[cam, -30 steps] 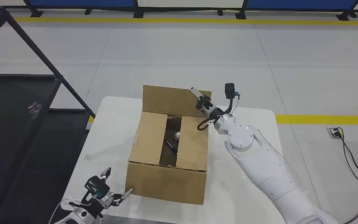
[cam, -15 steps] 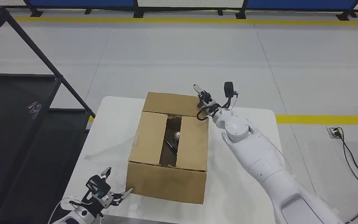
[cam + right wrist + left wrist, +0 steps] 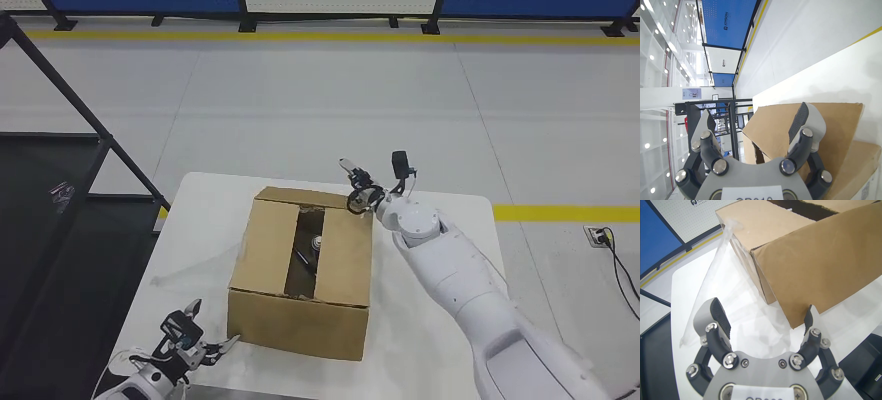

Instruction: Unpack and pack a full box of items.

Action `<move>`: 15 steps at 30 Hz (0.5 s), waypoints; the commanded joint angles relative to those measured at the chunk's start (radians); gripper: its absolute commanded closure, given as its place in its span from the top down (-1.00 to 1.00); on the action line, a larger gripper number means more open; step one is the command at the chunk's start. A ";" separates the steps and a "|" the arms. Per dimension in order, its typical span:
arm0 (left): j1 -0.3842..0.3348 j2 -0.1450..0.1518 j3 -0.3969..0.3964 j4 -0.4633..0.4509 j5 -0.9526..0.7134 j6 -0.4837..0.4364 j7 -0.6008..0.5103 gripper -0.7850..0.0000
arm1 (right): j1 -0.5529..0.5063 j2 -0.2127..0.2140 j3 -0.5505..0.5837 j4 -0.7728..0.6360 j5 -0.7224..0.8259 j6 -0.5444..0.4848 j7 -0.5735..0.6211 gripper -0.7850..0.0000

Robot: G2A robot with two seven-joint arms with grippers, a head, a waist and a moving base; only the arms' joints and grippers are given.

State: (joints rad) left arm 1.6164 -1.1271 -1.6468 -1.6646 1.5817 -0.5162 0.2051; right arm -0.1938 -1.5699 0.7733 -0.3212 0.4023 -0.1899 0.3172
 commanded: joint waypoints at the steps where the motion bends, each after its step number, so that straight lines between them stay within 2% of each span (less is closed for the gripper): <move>1: -0.005 0.000 0.002 0.009 -0.002 0.002 0.001 1.00 | 0.003 -0.002 0.014 0.015 0.018 -0.024 0.009 1.00; 4: -0.007 0.002 0.000 0.011 -0.013 0.003 0.012 1.00 | 0.003 -0.002 0.042 0.013 0.057 -0.090 0.040 1.00; 10: 0.020 0.006 -0.042 -0.020 -0.068 -0.003 0.073 1.00 | -0.004 0.005 0.065 -0.033 0.066 -0.210 0.228 1.00; 15: 0.050 0.009 -0.093 -0.052 -0.103 0.017 0.108 1.00 | -0.014 0.009 0.060 -0.098 0.044 -0.220 0.432 1.00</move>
State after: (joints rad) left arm 1.6612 -1.1186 -1.7312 -1.7131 1.4865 -0.5061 0.3068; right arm -0.2073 -1.5621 0.8360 -0.4101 0.4529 -0.4176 0.6947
